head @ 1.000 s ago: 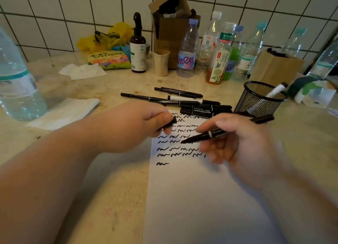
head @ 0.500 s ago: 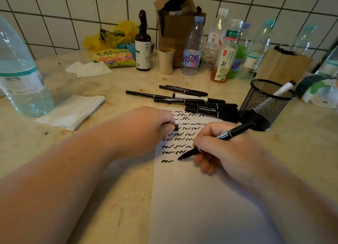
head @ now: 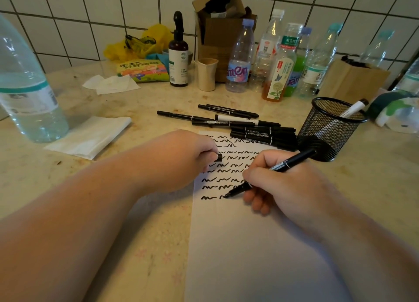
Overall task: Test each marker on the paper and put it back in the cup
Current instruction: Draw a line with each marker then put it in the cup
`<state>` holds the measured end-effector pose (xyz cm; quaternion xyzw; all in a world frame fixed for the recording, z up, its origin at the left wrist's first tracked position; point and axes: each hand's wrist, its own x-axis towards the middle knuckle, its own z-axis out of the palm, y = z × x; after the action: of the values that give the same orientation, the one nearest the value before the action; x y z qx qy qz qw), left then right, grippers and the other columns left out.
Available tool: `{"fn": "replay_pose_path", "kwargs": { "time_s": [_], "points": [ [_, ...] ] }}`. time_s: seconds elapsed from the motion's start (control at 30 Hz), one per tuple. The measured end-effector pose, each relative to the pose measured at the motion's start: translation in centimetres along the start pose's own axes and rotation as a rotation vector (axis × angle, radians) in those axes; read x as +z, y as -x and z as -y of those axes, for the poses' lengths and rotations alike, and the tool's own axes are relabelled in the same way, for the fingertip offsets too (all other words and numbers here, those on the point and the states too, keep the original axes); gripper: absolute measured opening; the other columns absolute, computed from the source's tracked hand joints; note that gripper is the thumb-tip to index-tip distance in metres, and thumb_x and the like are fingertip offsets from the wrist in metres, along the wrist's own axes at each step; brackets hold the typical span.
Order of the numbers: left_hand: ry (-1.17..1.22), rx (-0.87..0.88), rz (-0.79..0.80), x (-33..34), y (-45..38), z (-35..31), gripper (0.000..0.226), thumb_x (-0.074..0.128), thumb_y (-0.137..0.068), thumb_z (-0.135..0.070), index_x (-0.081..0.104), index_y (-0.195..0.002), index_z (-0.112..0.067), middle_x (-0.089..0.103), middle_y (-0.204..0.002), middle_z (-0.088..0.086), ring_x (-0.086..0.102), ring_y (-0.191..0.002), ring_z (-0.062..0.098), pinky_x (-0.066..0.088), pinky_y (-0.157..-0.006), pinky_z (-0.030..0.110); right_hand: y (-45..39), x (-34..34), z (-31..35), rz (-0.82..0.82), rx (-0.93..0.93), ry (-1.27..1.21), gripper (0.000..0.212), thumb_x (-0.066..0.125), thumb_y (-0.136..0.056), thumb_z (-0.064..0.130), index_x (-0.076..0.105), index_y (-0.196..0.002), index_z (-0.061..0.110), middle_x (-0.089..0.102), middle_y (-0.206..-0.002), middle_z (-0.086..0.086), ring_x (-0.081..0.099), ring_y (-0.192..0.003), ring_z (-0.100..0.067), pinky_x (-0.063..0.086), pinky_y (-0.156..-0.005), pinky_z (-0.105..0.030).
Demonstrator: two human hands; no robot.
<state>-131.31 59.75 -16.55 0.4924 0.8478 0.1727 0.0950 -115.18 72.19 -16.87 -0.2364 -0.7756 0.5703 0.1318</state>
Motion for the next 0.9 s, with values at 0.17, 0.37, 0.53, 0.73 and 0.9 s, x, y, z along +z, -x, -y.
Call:
{"fn": "replay_pose_path", "kwargs": {
  "time_s": [0.17, 0.37, 0.53, 0.73, 0.9],
  "points": [
    [-0.010, 0.025, 0.008, -0.1, 0.2, 0.2, 0.020, 0.049, -0.099, -0.042, 0.066, -0.109, -0.039, 0.066, -0.094, -0.021, 0.060, -0.087, -0.001, 0.053, -0.083, 0.030, -0.1, -0.2, 0.1, -0.019, 0.020, -0.002, 0.027, 0.062, -0.087, 0.008, 0.066, -0.061, 0.014, 0.071, -0.060, -0.014, 0.061, -0.050, -0.022, 0.045, -0.048, -0.030],
    [-0.005, 0.030, 0.020, -0.3, 0.3, 0.2, 0.017, 0.062, -0.093, -0.042, 0.068, -0.108, -0.041, 0.067, -0.099, -0.022, 0.059, -0.090, -0.003, 0.051, -0.082, 0.023, -0.5, -0.7, -0.4, -0.154, 0.012, -0.081, 0.029, 0.062, -0.088, 0.010, 0.067, -0.060, 0.015, 0.069, -0.059, -0.014, 0.057, -0.047, -0.020, 0.042, -0.046, -0.031],
    [-0.006, 0.019, 0.023, -0.3, 0.1, 0.0, 0.018, 0.063, -0.093, -0.037, 0.068, -0.110, -0.041, 0.065, -0.095, -0.023, 0.056, -0.087, -0.005, 0.040, -0.070, 0.013, -0.7, -0.9, -0.2, -0.224, -0.051, -0.193, 0.024, 0.065, -0.094, 0.021, 0.067, -0.072, 0.012, 0.066, -0.058, -0.008, 0.054, -0.047, -0.014, 0.041, -0.045, -0.027],
    [0.070, -0.007, 0.027, -0.5, 0.2, -0.5, 0.014, 0.055, -0.099, -0.035, 0.066, -0.105, -0.038, 0.066, -0.090, -0.020, 0.058, -0.086, 0.000, 0.045, -0.075, 0.017, -1.0, -1.1, 0.0, -0.217, -0.067, -0.369, 0.023, 0.065, -0.094, 0.020, 0.071, -0.073, 0.012, 0.064, -0.059, -0.010, 0.054, -0.048, -0.016, 0.043, -0.044, -0.024],
    [0.111, -0.017, 0.026, -0.5, 0.2, -0.6, 0.023, 0.047, -0.101, -0.035, 0.068, -0.091, -0.036, 0.069, -0.087, -0.021, 0.061, -0.086, -0.003, 0.049, -0.082, 0.022, -1.1, -1.2, 0.0, -0.157, -0.027, -0.469, 0.028, 0.054, -0.098, 0.017, 0.072, -0.078, 0.008, 0.066, -0.062, -0.014, 0.057, -0.049, -0.019, 0.045, -0.047, -0.028]
  ]
}}
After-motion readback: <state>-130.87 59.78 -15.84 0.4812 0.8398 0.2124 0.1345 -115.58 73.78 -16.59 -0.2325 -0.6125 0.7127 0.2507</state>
